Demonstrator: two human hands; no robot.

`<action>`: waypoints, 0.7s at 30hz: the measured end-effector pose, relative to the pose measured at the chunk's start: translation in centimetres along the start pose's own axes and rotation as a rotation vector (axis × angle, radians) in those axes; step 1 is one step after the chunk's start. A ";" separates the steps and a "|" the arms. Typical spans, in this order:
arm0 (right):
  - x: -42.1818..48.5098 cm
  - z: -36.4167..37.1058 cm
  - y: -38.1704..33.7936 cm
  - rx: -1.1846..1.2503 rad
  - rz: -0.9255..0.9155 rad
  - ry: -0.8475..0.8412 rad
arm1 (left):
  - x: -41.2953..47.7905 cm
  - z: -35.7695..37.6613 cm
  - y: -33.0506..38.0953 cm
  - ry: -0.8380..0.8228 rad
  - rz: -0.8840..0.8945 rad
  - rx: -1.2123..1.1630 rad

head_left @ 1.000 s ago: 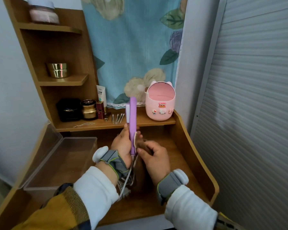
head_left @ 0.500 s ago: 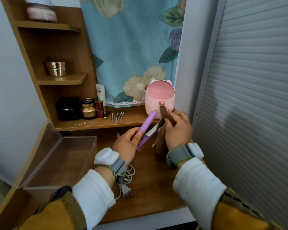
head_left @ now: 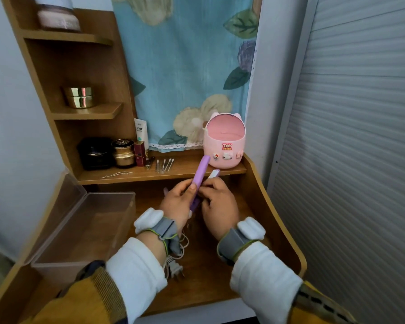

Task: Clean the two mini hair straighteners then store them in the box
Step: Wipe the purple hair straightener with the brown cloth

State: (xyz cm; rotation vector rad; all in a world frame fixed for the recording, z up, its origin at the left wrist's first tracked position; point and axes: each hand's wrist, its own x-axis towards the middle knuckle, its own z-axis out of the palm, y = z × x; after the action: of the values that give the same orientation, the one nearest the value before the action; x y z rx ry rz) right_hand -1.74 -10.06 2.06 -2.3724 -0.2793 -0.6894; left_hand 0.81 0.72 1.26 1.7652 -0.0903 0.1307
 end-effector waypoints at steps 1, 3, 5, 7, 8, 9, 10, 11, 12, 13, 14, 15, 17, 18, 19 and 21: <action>-0.2 0.0 0.0 0.005 0.002 0.016 | 0.2 0.1 -0.4 0.000 -0.025 -0.042; -0.7 0.1 -0.3 0.000 -0.014 0.048 | 0.5 0.2 -0.7 0.010 -0.063 -0.106; -1.3 0.4 -0.7 -0.019 -0.052 0.055 | 0.8 0.2 -0.6 0.028 -0.089 -0.129; -1.6 0.6 -0.9 -0.005 -0.076 0.035 | 1.1 0.0 -0.5 0.031 -0.109 -0.138; -1.5 0.5 -0.9 0.015 -0.091 0.022 | 1.1 -0.1 -0.4 0.027 -0.120 -0.140; -1.4 0.3 -0.8 0.044 -0.108 0.010 | 1.1 -0.2 -0.6 0.022 -0.131 -0.136; -1.2 0.0 -0.7 0.077 -0.125 0.004 | 1.2 -0.2 -0.7 0.017 -0.138 -0.140; -1.1 -0.2 -0.5 0.107 -0.135 -0.001 | 1.4 -0.3 -1.2 0.019 -0.139 -0.147; -1.0 -0.4 -0.4 0.131 -0.137 -0.014 | 1.5 -0.3 -1.4 0.024 -0.133 -0.150; -1.0 -0.6 -0.4 0.158 -0.132 -0.029 | 1.6 -0.3 -1.7 0.033 -0.123 -0.160; -1.0 -0.8 -0.3 0.198 -0.123 -0.038 | 1.5 -0.2 -1.8 0.035 -0.114 -0.150; -1.0 -0.8 -0.2 0.255 -0.101 -0.035 | 1.5 -0.2 -1.7 0.030 -0.099 -0.138; -1.0 -1.2 0.2 0.403 -0.016 -0.008 | 1.3 -0.2 -1.5 0.028 -0.096 -0.083; -0.9 -1.6 0.2 0.480 0.042 0.013 | 1.2 -0.4 -1.3 0.028 -0.092 -0.067; -0.7 -2.0 0.2 0.541 0.114 0.045 | 1.2 -0.6 -1.3 0.015 -0.102 -0.064; 0.0 -2.7 0.4 0.589 0.302 0.167 | 1.1 -1.4 -0.9 -0.030 -0.107 -0.058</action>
State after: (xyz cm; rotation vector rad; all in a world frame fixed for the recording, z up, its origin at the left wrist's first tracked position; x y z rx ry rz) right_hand -2.68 -12.08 3.61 -1.7359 -0.0372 -0.5607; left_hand 1.97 2.25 0.77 1.7101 -0.0214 0.0241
